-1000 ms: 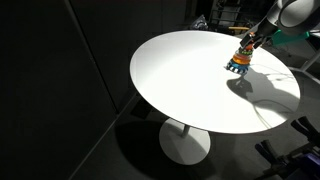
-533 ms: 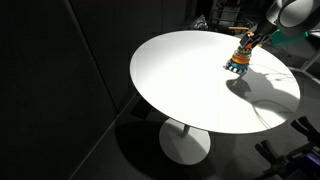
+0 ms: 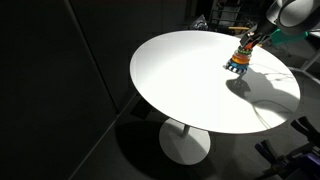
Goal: Put the black and white ring on the table
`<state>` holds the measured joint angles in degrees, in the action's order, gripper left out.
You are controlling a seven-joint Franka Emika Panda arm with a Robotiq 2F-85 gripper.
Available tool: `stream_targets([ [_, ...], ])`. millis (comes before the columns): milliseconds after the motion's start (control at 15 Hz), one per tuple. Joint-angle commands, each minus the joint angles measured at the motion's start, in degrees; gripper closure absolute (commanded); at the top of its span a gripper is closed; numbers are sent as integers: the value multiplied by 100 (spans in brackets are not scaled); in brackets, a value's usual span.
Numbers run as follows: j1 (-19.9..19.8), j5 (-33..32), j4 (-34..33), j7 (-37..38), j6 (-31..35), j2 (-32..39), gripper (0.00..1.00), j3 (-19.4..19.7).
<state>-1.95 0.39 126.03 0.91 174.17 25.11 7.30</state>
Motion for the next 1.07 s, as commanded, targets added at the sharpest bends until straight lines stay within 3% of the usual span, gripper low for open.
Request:
stream_targets([
  [0,60,-47,49,130,46,-94,51,74],
  [133,59,-44,49,135,40,-101,59,78],
  [1000,-63,67,162,115,-284,-691,59,-50],
])
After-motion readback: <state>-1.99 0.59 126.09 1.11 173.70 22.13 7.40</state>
